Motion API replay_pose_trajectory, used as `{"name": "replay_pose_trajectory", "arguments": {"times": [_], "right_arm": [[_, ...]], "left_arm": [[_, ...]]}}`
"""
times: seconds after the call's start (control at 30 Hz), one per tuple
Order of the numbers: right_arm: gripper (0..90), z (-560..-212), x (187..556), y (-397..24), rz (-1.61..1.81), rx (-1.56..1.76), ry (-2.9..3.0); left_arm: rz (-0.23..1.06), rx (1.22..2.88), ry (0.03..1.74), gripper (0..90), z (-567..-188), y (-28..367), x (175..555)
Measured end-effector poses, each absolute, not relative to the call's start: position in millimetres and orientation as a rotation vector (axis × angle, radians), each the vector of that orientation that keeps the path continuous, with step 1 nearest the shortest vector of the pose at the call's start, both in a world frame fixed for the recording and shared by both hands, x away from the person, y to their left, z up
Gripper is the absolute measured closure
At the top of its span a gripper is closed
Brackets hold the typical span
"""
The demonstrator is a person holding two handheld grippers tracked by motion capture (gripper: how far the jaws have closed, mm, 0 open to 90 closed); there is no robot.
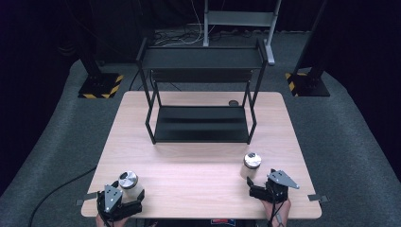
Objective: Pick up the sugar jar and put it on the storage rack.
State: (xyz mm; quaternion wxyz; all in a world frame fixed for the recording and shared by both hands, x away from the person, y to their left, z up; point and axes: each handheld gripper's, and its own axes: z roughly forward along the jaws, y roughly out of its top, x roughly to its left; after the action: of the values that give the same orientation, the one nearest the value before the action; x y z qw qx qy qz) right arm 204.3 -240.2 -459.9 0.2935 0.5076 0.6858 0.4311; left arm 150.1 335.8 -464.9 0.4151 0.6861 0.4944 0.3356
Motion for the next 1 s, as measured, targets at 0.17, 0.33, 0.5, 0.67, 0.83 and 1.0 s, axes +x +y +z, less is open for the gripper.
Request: {"name": "replay_pose_trajectory", "arguments": {"times": [0.17,0.33,0.5,0.67,0.83,1.0], "right_arm": [[0.0,-459.7,204.6,-240.1,1.146,1.351,1.83],[0.0,-459.2,205.6,-240.4,1.145,1.348,1.839],[0.0,-459.2,205.5,-240.2,1.144,1.348,1.838],[0.0,-457.6,207.4,-239.1,1.132,1.346,1.854],[0.1,-457.6,207.4,-239.1,1.131,1.346,1.854],[0.2,-457.6,207.0,-239.3,1.131,1.341,1.858]], "left_arm": [[0.839,1.734,1.249,0.0,-464.2,332.7,156.3],[0.83,1.741,1.252,0.0,-462.9,329.1,165.4],[0.821,1.739,1.257,0.0,-463.1,327.9,173.2],[0.812,1.743,1.251,0.0,-463.2,327.2,178.9],[0.809,1.742,1.243,0.5,-461.9,326.3,182.5],[0.802,1.75,1.246,16.7,-460.8,326.2,182.6]]}}
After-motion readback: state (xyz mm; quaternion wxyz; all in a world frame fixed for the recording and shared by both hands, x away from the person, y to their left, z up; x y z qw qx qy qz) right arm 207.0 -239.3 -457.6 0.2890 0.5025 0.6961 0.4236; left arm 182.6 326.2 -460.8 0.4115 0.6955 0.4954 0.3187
